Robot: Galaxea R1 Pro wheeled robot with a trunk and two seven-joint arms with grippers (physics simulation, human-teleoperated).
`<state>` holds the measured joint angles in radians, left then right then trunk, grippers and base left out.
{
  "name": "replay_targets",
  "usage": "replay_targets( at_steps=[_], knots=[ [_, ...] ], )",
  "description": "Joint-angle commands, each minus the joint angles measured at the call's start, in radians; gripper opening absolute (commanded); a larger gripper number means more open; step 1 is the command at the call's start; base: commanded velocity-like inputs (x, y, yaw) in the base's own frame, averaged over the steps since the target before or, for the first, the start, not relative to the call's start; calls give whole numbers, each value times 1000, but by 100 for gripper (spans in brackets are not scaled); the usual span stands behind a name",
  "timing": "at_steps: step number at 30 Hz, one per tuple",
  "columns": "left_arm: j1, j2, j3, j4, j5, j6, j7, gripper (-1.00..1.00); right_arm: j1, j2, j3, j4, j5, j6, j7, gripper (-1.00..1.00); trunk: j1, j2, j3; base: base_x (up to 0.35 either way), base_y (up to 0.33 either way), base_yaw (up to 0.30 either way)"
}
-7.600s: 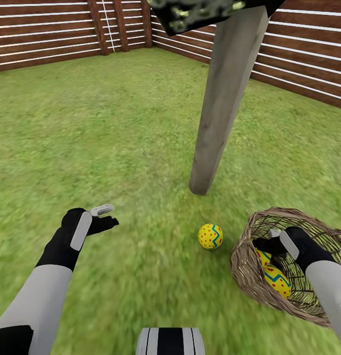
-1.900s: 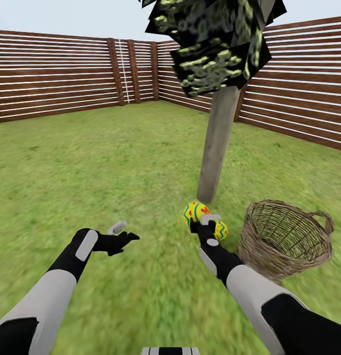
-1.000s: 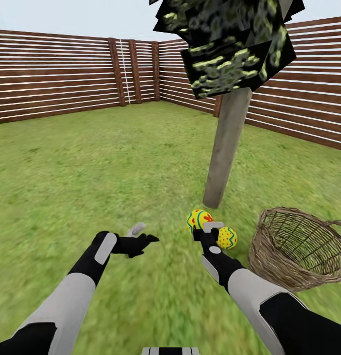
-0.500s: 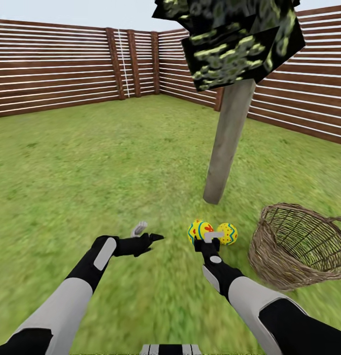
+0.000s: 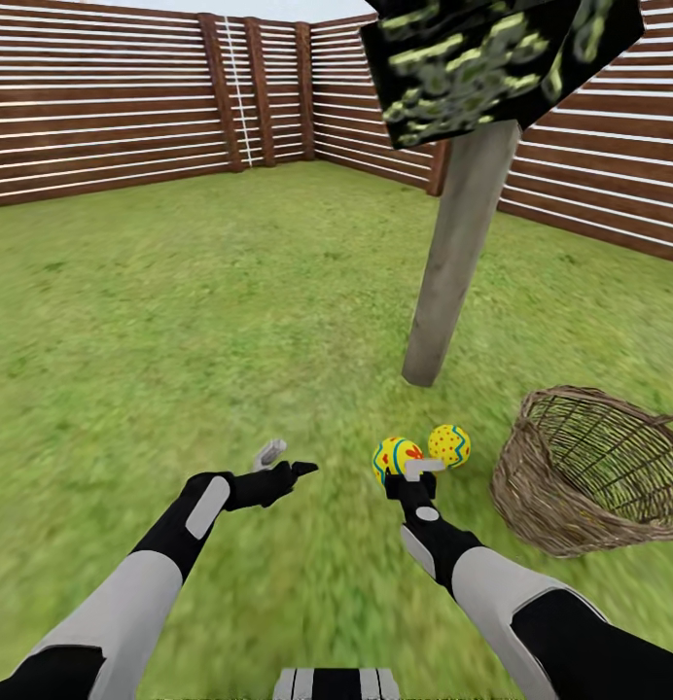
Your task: Take the three Easter eggs out of the wicker basket on the lawn in the garden, then place them on the lawn next to a single tree (choose any tree) so that all three eggs are next to the same tree and none are left in the basket.
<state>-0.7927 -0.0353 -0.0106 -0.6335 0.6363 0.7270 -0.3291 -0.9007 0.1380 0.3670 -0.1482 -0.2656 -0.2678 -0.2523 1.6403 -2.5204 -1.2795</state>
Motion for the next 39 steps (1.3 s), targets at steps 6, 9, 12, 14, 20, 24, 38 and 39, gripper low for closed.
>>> replay_targets(
  at_steps=[6,9,12,14,20,24,38,39],
  knots=[
    [0,0,0,18,2,2,-1,100,7,0,9,14,-9,-4,-4,-100,2,-2,-24,0,0,0],
    [0,0,0,21,2,2,-1,100,8,0,9,16,-9,-4,-4,-100,4,-2,-36,0,0,0],
    [0,0,0,21,2,2,-1,100,8,0,9,16,-9,-5,-4,-100,5,-3,-47,0,0,0],
    [0,0,0,21,2,2,-1,100,8,0,9,16,-9,-5,-4,-100,6,-4,-55,0,0,0],
    [0,-1,-1,22,3,7,-1,100,8,0,8,17,-9,-6,-5,-100,9,-5,-78,0,0,0],
    [0,-2,-1,24,3,8,-1,100,8,-1,7,16,-9,-7,-5,-100,11,-6,-94,0,0,0],
    [0,-9,-2,44,1,6,-2,100,8,-11,10,-67,2,-113,-7,-100,13,-7,-113,0,0,0],
    [0,-8,-2,44,1,6,-2,100,8,-11,10,-66,2,-114,-7,-100,13,-7,-113,0,0,0]
  ],
)
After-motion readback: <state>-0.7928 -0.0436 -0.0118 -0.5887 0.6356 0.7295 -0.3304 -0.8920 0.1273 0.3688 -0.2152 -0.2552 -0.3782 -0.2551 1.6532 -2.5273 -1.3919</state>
